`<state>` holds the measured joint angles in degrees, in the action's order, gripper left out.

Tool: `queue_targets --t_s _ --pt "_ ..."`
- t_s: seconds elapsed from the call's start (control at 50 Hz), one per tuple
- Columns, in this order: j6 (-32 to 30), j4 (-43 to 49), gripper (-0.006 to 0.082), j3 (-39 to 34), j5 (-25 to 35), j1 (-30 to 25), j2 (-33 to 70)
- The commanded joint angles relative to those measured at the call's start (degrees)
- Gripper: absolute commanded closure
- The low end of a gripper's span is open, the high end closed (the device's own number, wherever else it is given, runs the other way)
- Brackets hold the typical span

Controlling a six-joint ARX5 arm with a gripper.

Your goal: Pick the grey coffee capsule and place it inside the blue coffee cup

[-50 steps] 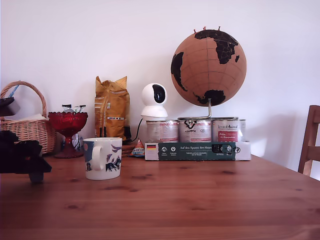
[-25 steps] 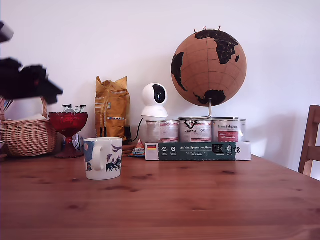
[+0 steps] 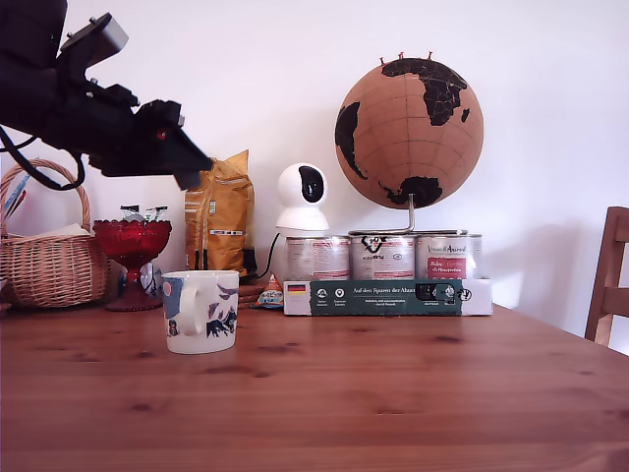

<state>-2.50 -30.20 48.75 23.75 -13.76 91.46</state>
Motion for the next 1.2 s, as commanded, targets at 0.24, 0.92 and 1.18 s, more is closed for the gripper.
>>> queue_targets --t_s 0.24,0.92,1.18 --pt "-0.6 0.2 0.0605 2.8 -0.6 0.1 10.1" --pt "-2.5 10.2 0.0364 7.4 -0.7 -1.4 12.0" --pt "-2.1 18.3 0.0721 11.7 -1.4 -1.5 9.7"
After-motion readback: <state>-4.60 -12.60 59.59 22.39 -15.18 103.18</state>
